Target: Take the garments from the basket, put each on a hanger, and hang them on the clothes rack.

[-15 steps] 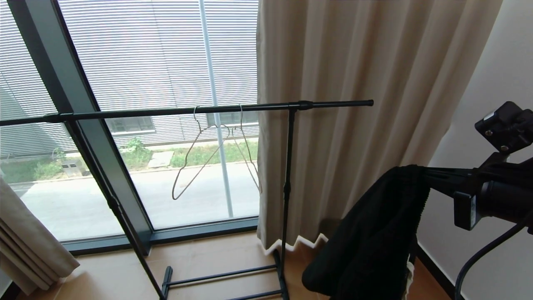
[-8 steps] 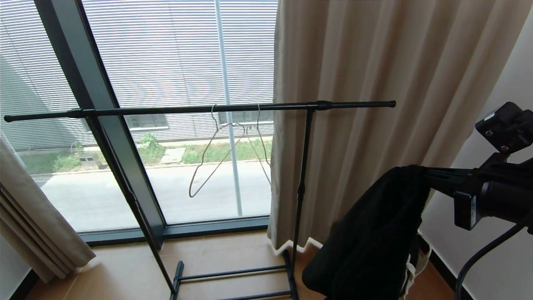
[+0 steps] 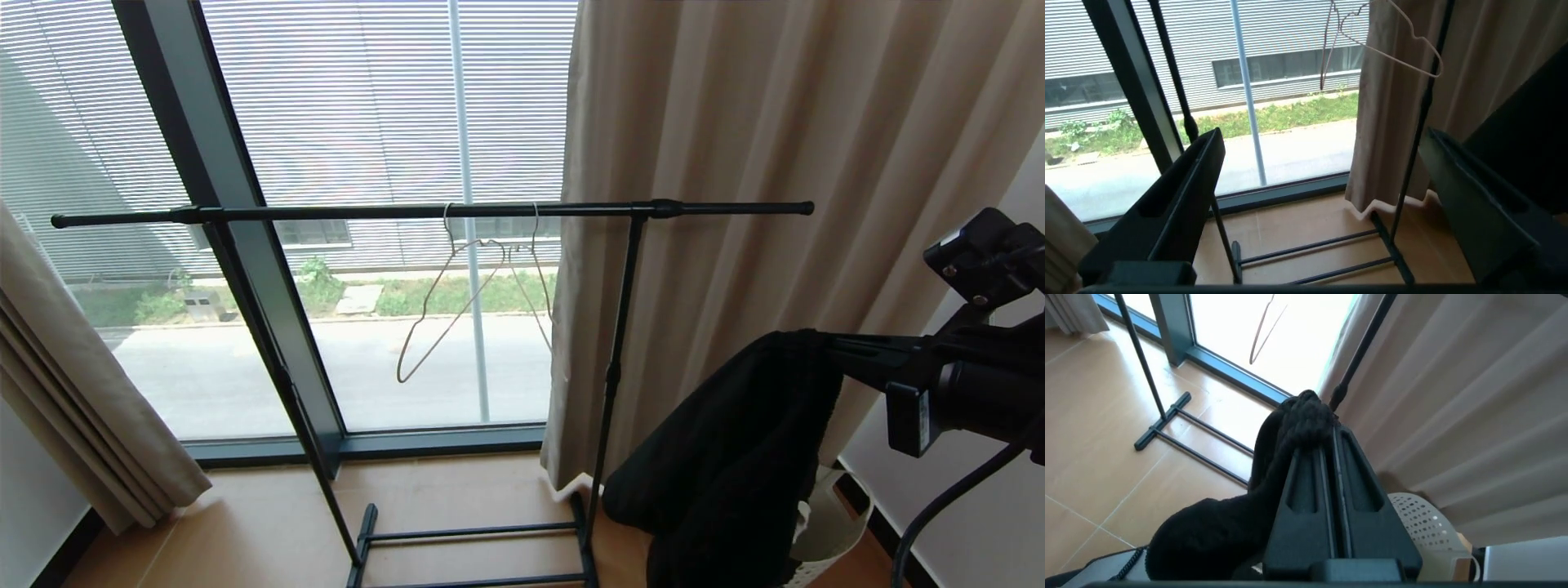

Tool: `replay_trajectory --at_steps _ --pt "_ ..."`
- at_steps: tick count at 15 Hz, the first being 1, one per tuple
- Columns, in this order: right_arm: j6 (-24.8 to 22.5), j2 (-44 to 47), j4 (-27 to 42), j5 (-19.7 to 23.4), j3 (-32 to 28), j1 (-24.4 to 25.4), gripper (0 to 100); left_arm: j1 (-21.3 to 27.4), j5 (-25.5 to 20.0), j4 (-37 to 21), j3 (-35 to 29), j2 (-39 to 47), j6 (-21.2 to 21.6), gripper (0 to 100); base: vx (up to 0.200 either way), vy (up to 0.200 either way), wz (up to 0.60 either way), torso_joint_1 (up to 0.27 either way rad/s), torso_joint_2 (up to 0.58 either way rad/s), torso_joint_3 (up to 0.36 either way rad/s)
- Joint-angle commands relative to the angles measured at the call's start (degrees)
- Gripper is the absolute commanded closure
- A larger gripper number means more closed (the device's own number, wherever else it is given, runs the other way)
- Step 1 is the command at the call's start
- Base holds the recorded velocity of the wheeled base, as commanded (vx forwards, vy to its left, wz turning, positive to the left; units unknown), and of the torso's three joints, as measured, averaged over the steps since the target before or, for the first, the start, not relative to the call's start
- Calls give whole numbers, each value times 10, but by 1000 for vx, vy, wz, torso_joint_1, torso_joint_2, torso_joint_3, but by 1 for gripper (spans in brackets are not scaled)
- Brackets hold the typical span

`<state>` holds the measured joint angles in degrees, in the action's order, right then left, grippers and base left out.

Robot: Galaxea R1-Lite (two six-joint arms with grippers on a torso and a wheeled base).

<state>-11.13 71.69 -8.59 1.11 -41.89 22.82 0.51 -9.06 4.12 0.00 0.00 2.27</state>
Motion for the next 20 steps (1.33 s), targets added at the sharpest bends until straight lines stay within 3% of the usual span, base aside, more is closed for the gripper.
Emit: replay_trajectory --at_steps 1,5,7,8,9,10,12,16,18,20 --pt "-1 -1 0 0 1 0 100 0 0 0 0 0 0 0 0 0 0 0 0 0" --pt "-14 -16 2 -1 10 4 100 0 0 0 0 1 4 0 0 0 0 0 0 0" --pt "-28 -28 7 -13 15 49 100 -2 5 -19 0 17 11 0 0 0 0 0 0 0" --pt "-26 -24 7 -38 8 58 100 -7 5 -36 -5 57 9 0 0 0 0 0 0 0" --pt "-18 -18 9 -67 -13 60 100 -20 4 -54 -44 114 -17 0 0 0 0 0 0 0" --pt "-9 -11 11 -67 -23 60 100 -25 4 -65 -65 138 -39 0 0 0 0 0 0 0" --pt "16 11 72 -67 -74 59 100 -20 -5 -183 -137 260 -73 0 0 0 0 0 0 0" --pt "42 62 125 -50 -186 81 100 29 -61 -186 -211 373 -149 0 0 0 0 0 0 0" --pt "45 87 138 -50 -214 112 100 58 -81 -181 -224 419 -160 0 0 0 0 0 0 0" --pt "91 116 132 -50 -217 133 100 96 -81 -126 -223 475 -181 0 0 0 0 0 0 0"
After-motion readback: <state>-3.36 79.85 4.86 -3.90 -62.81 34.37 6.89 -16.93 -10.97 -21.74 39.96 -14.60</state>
